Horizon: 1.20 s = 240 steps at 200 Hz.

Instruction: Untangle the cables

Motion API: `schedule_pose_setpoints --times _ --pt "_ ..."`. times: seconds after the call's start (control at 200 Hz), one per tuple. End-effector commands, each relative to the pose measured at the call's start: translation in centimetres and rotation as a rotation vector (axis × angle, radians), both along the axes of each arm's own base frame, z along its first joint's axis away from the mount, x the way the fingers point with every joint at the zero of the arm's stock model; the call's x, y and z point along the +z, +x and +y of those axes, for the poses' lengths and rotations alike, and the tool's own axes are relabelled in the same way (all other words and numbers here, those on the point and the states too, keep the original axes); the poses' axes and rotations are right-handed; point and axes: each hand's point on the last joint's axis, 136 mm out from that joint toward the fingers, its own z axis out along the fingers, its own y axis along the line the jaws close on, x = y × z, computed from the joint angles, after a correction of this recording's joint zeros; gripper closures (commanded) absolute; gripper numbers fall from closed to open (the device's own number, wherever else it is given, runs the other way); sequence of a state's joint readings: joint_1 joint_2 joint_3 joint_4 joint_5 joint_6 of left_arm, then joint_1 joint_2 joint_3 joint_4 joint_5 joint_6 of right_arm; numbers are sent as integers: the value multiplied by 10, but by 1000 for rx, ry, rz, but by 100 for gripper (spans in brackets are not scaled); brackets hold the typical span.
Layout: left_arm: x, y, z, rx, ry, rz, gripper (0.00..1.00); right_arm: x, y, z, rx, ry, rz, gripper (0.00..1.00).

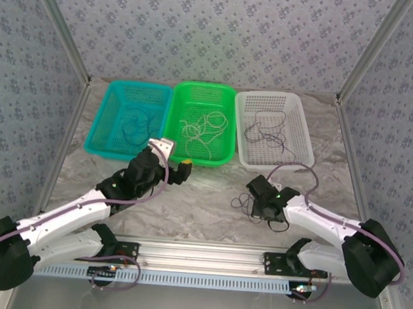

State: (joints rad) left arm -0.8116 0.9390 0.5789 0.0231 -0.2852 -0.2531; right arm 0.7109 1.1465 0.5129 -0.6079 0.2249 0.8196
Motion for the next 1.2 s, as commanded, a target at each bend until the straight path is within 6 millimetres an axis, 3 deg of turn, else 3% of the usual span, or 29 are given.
schedule_pose_setpoints --times 0.0,0.25,0.53,0.69,0.849,1.194 --pt "14 5 -4 6 -30 -15 1 20 10 6 12 39 -97 100" --pt "11 4 -18 -56 -35 4 0 77 24 29 176 93 -306 100" --pt "24 -17 -61 -318 -124 -5 1 127 31 56 351 185 -484 100" --pt "31 -34 -94 -513 -186 14 1 143 31 71 432 216 -519 100" --pt "22 -40 -121 -625 -172 90 10 161 31 88 500 274 -567 100" --pt "7 -49 -152 -752 -160 154 16 180 30 110 577 369 -617 100"
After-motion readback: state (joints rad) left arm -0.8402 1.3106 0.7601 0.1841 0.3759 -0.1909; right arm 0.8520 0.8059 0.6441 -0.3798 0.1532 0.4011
